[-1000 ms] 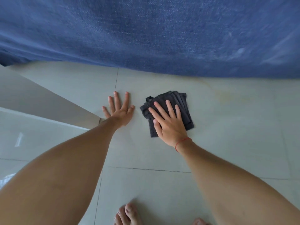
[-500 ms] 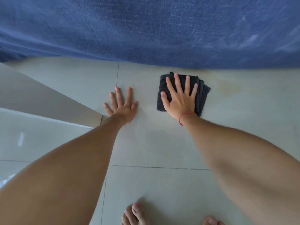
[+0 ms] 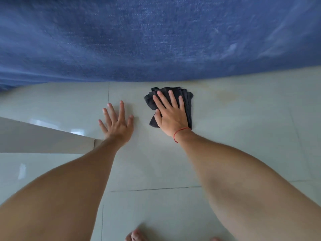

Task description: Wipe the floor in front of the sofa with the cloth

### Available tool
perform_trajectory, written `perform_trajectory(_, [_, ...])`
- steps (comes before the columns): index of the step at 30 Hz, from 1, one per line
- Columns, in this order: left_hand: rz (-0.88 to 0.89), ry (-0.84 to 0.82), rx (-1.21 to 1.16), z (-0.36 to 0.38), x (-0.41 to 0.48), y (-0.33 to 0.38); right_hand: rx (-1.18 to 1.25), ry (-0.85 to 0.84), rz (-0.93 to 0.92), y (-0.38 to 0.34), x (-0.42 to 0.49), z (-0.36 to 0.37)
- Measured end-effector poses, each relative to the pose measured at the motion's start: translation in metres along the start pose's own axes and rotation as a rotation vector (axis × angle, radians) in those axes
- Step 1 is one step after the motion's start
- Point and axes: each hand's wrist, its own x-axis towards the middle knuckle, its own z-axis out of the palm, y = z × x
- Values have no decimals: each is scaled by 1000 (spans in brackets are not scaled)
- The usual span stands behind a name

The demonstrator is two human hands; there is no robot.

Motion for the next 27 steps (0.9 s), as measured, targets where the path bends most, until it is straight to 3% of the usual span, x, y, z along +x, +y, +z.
perform_trajectory(7, [-2,-90,3,0,18,35,-34,85,518,121,-75,-27])
perform_trajectory(11, [-3,-118,0,3,21,36,25,157,685,133,-43,-33])
perform_trajectory(14, [0,-128,9,3,25,36,59,162,632,124,-2,-32])
perform_trajectory(20, [12,-120,37,5,28,33,16,117,316,58,62,-23])
perform_trajectory(27, [6,-114,13,5,25,31,-41,34,-27,6,22,-2])
